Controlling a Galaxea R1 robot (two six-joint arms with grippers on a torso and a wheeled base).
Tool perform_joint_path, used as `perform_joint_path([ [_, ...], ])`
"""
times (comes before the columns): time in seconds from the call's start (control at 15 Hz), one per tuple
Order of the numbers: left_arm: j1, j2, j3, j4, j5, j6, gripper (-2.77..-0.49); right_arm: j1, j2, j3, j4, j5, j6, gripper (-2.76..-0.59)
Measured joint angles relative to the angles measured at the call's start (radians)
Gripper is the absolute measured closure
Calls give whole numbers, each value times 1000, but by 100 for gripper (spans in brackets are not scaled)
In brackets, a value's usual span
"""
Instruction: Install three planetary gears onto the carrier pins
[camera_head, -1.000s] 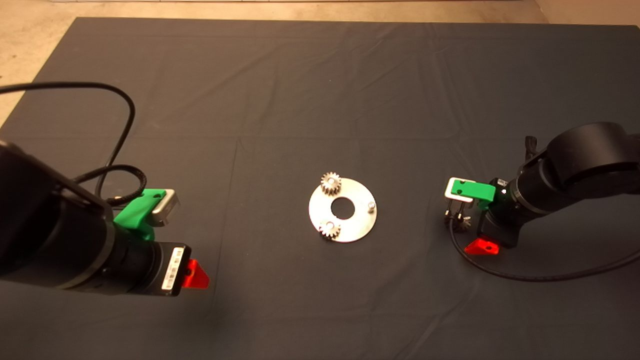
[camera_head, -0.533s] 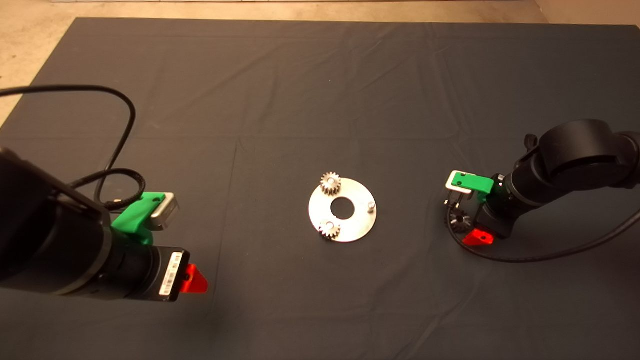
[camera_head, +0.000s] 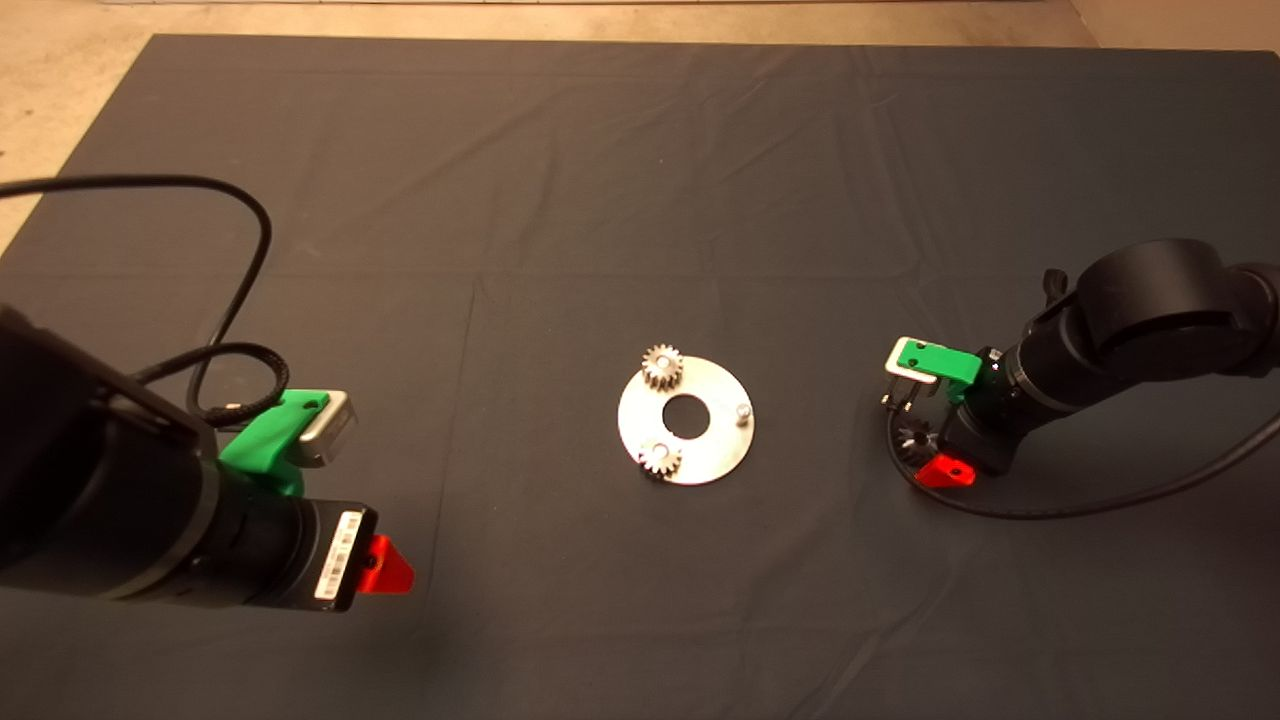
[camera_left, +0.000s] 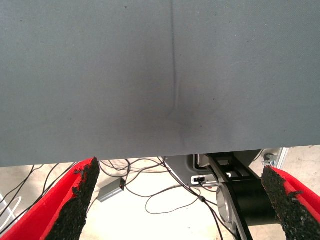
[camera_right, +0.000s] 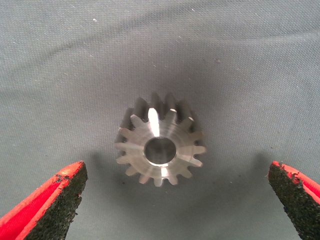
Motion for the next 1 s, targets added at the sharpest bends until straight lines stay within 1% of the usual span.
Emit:
perform_joint_path([
  [0.13,0,0,0,0,0,0,-230,0,1,0,0,2,11,-253],
  [0.2,0,0,1,0,0,0,-230,0,1,0,0,2,12,-253],
  [0.27,0,0,4,-1,0,-2,-230,0,1,0,0,6,14,-253],
  [0.33,0,0,9,-1,0,-5,-230,-1,1,0,0,17,16,-251],
  [0.4,1,0,13,-5,0,-11,-230,-6,1,0,0,27,18,-240],
  [0.53,2,0,16,-12,0,-20,-230,-22,2,0,0,29,18,-238],
  [0.6,2,0,17,-13,0,-22,-230,-22,2,0,0,30,18,-237],
  [0.67,2,0,19,-15,0,-25,-230,-22,2,0,0,29,18,-228],
  [0.73,2,0,21,-16,0,-27,-230,-22,2,0,0,29,18,-225],
  [0.87,2,1,22,-18,0,-29,-230,-22,10,0,0,31,18,-221],
  [0.93,2,0,22,-19,0,-31,-230,-22,10,0,0,32,18,-211],
  [1.0,3,1,22,-19,0,-31,-230,-22,12,0,0,32,18,-210],
])
